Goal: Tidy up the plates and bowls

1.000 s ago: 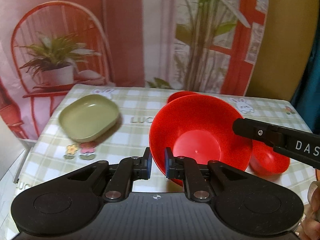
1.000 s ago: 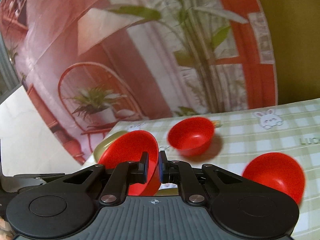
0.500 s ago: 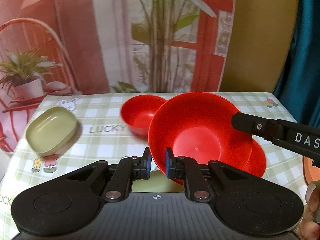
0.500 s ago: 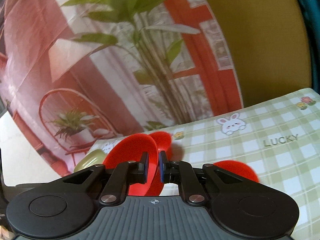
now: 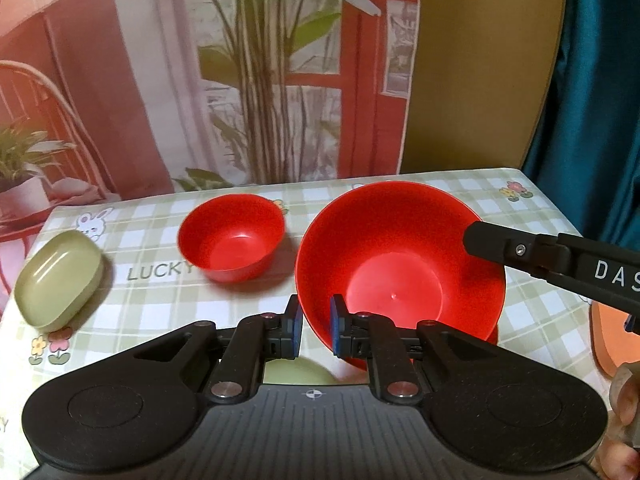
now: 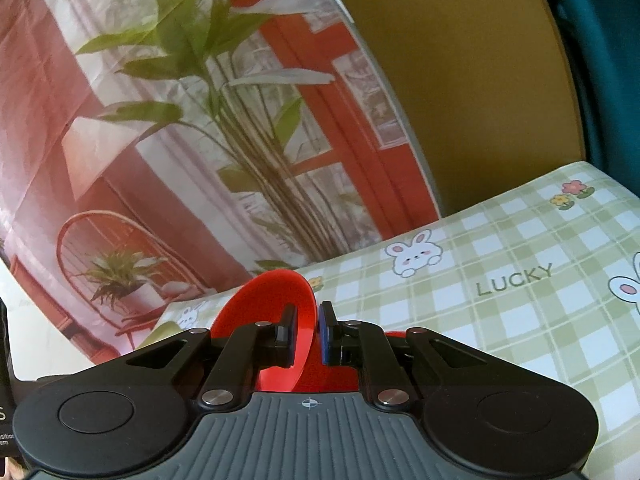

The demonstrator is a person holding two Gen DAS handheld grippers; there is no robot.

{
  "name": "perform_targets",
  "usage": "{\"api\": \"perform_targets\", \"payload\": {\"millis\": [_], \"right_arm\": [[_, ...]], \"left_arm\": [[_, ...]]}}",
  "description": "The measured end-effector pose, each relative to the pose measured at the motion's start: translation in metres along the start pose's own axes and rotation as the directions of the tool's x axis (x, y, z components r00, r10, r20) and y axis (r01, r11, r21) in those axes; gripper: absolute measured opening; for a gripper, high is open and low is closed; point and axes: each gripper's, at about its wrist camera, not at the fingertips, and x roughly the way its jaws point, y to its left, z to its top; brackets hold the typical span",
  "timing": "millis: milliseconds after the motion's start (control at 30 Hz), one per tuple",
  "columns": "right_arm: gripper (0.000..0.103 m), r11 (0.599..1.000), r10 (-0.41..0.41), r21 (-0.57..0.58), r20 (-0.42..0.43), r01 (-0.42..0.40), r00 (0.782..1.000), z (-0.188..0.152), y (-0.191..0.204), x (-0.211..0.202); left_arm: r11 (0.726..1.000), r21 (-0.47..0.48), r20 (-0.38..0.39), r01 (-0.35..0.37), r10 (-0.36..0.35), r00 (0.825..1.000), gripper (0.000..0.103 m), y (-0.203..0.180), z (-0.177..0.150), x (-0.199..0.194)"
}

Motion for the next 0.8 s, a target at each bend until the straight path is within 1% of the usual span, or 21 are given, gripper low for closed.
{"api": "perform_targets", "payload": {"millis": [233,400,500,633,800], "right_arm": [[0.012,0.999,-0.032,0.027,0.007,0.032,0.999,0.004,-0.023,-0.003],[0.012,0.997,-0.064,0.041,-0.004,0.064,0.998,0.003,-0.035,-0.001],[0.012,0.996,-0.08,0.044,-0.015,0.08,0.997,0.0,-0.041,0.001],[0.012,0.993,-0.097,0.057,-0.041,0.1,0.994,-0.005,-0.048,0.006],[0.012,0.991,-0.115,0.059,-0.062,0.119,0.991,-0.01,-0.053,0.012]], "left_arm": [[0.999,0.016,-0.013,0.041,-0.041,0.999,0.015,-0.016,0.004,0.012],[0.998,0.025,-0.026,0.061,-0.06,0.998,0.015,-0.024,0.004,0.021],[0.997,0.047,-0.033,0.058,-0.057,0.998,0.015,-0.029,0.003,0.026],[0.996,0.051,-0.057,0.069,-0.066,0.996,0.015,-0.029,-0.001,0.033],[0.996,0.07,-0.072,0.063,-0.058,0.996,0.016,-0.033,-0.005,0.041]]}}
